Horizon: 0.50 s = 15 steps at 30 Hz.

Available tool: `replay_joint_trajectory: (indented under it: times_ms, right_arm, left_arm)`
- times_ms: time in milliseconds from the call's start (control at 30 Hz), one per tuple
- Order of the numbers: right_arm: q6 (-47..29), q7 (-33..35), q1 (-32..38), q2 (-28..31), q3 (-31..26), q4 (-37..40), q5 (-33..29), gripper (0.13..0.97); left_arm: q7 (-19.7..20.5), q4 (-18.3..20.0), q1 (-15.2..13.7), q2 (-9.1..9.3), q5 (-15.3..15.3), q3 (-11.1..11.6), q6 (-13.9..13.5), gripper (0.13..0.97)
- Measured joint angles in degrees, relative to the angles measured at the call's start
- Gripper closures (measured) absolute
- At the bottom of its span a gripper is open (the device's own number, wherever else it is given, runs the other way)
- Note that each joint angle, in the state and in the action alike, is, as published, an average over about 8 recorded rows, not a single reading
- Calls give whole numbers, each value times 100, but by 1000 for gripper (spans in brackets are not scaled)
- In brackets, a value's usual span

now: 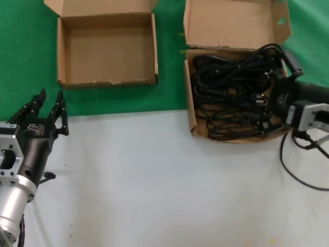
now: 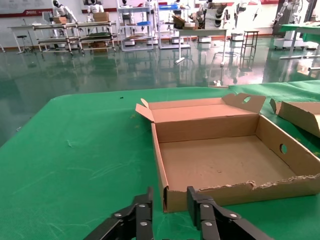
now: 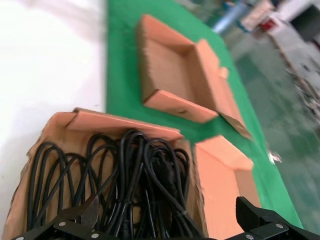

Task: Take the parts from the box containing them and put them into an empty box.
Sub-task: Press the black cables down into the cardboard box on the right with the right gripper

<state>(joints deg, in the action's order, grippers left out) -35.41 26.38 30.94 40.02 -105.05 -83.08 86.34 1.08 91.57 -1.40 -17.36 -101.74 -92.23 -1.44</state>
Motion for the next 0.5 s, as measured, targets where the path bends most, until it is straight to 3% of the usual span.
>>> replay_joint_trajectory:
  times_ms: [133,500]
  right_arm:
    - [-331,92,522,10,-371,160,-373,129]
    - [-1007,69,1802,-267,-1179,735,-1423,140]
  left_arm:
    - [0,0,0,0,0,0,0,787]
    - [0,0,0,0,1,0,0,908]
